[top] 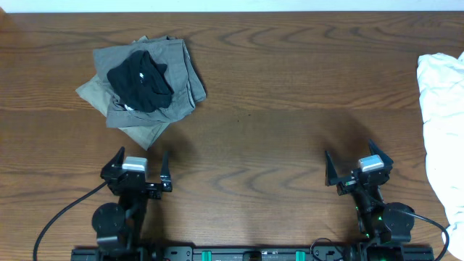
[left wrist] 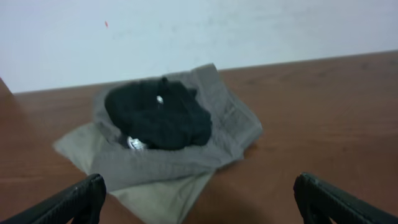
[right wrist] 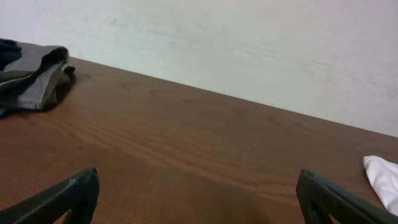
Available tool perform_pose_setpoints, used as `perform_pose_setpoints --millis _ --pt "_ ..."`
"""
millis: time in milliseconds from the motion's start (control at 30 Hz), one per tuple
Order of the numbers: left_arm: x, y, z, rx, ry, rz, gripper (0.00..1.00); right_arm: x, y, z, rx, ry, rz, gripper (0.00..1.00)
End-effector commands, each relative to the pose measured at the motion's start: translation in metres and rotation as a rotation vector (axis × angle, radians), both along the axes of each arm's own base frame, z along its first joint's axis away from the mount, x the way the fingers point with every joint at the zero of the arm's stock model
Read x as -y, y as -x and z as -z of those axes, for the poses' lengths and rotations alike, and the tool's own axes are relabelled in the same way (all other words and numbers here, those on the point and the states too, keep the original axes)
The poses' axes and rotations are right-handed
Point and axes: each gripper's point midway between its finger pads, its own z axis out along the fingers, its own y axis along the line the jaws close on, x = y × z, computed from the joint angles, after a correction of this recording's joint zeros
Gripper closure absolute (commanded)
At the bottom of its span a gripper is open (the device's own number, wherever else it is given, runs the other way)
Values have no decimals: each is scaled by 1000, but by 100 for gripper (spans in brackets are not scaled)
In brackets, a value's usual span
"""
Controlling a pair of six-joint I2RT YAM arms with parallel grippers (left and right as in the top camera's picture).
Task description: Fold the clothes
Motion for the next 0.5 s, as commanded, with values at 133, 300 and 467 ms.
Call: perform_pose_setpoints --millis 133,300,467 --pt "8 -3 25 -35 -8 38 2 1 0 1 -2 -14 6 1" --pt "12 -4 30 -37 -10 53 2 1 0 1 -2 -14 6 1" --pt "12 -4 30 -34 -11 50 2 1 0 1 -2 -14 6 1"
